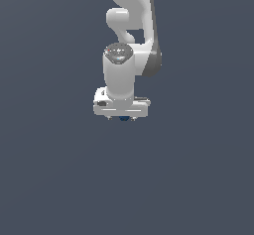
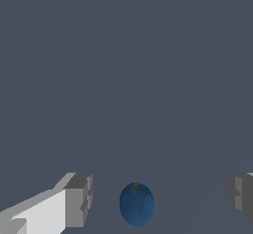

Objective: Pick up the object and move it to a goal position.

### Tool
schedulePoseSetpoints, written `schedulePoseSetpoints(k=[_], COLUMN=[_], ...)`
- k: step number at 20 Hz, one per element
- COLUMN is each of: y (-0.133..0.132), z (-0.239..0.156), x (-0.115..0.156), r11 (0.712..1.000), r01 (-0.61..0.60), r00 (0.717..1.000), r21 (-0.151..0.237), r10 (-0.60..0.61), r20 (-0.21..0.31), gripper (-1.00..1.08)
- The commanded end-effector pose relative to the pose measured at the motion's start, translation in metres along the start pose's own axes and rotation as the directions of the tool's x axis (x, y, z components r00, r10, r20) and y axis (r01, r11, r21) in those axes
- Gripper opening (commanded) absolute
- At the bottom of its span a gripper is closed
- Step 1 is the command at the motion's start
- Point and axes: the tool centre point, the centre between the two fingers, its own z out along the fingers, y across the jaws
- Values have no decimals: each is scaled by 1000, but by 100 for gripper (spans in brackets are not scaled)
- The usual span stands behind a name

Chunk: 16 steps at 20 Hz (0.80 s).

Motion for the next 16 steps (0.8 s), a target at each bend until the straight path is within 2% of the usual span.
schedulePoseSetpoints(k=[1,9,16], y=[0,4,4], z=[0,-10,-7], x=[0,7,5], r11=[1000,1000,1000], r01=[0,25,16], r00=[1000,999,1000], r21=[0,1,2], r10=[0,-25,-16], r20=[0,-24,-24], gripper=[100,100,100])
